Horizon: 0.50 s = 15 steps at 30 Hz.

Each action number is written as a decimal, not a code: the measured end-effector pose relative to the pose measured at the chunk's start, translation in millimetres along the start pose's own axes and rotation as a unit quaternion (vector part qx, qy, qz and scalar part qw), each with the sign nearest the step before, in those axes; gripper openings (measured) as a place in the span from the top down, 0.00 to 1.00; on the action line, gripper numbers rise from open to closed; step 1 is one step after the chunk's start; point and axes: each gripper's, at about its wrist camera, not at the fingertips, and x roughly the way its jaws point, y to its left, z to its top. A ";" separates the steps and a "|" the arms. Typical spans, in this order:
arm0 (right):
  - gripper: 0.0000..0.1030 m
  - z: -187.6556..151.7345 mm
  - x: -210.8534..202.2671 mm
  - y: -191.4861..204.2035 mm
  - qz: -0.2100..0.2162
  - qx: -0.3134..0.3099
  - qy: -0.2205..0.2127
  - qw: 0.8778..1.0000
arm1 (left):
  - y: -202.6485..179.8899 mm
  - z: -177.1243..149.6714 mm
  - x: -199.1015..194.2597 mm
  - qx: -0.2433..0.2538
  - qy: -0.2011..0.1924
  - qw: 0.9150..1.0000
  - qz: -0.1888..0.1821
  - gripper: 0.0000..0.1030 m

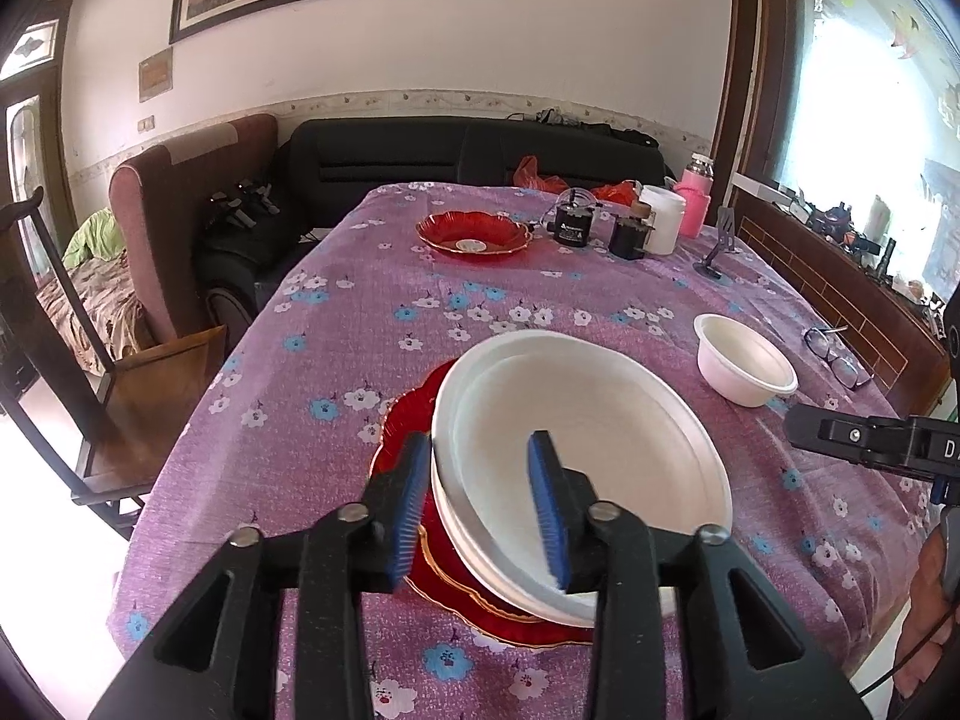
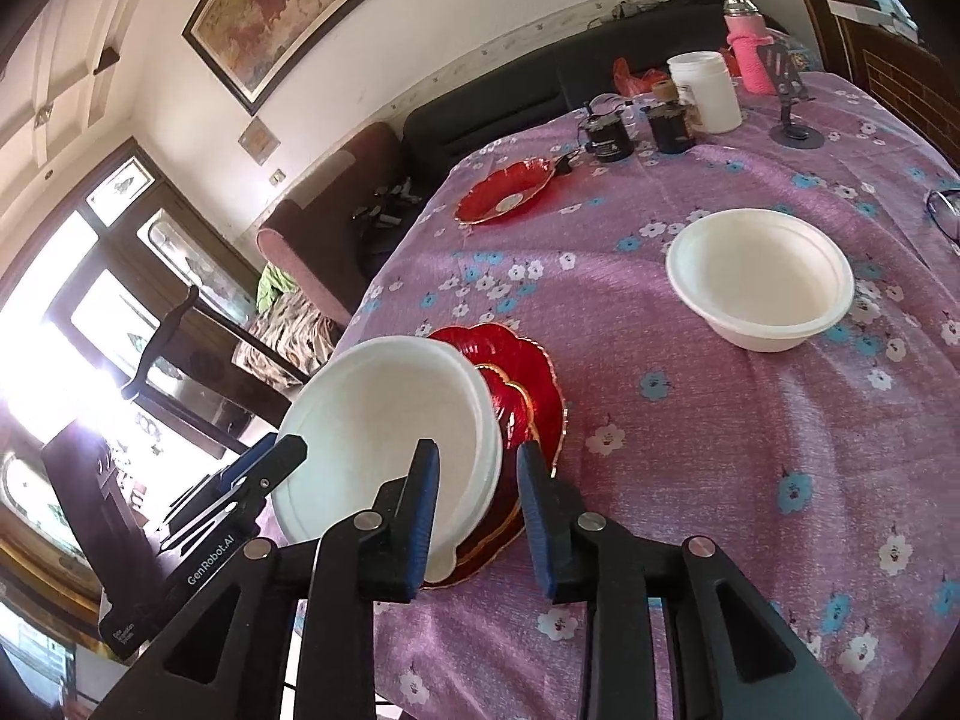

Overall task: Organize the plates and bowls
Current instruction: 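Lower the white bowl onto the red dish stack with the left gripper, then open the left gripper and reach to the last white bowl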

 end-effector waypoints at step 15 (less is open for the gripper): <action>0.70 0.4 -29.7 -40.2 0.008 0.046 -0.028 0.999 | -32.1 7.2 -15.9 0.025 -0.007 1.000 -0.017 0.61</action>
